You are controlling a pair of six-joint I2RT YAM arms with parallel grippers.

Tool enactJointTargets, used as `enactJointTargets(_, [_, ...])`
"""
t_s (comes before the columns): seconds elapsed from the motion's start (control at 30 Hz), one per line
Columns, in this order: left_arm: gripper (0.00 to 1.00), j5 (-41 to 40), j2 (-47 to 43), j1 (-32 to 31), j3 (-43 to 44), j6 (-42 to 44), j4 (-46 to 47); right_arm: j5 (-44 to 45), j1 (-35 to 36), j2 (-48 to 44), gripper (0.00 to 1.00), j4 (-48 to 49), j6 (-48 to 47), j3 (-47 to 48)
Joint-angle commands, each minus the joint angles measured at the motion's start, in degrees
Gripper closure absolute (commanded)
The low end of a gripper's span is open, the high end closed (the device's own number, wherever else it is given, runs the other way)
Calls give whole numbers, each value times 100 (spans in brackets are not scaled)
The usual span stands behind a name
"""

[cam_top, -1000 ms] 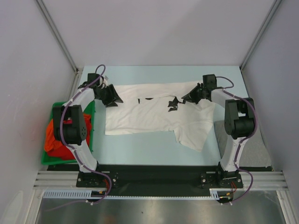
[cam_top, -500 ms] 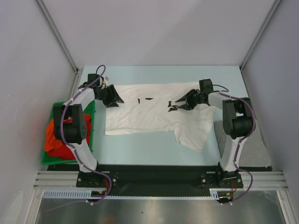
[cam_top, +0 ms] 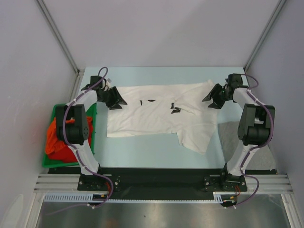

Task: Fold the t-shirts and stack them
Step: Fold the tshirt

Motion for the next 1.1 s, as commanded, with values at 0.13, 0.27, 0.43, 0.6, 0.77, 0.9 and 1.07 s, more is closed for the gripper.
enactJointTargets(0.13, [49, 86, 153, -53, 546, -199, 175, 491, -13, 644, 36, 721, -776, 659])
enactJointTargets(0.27, [49, 94, 319, -27, 853, -269, 166, 719, -92, 1039, 29, 818, -584, 1142])
enactJointTargets(0.43, [49, 173, 653, 70, 1196, -357, 166, 825, -145, 1514, 30, 1047, -451, 1808])
enactJointTargets(0.6, [49, 217, 864, 158, 1408, -401, 158, 675, -162, 2120, 43, 923, -416, 2610])
enactJointTargets(0.77, [53, 727, 1058, -61, 1601, -270, 166, 605, -171, 2507, 55, 801, -328, 3277])
enactJointTargets(0.9, [49, 894, 1076, -562, 1575, -217, 175, 491, -171, 2525, 45, 730, -214, 3332])
enactJointTargets(1.07, [48, 991, 1146, -1281, 1592, -173, 237, 692, -171, 2307, 43, -23, -47, 3455])
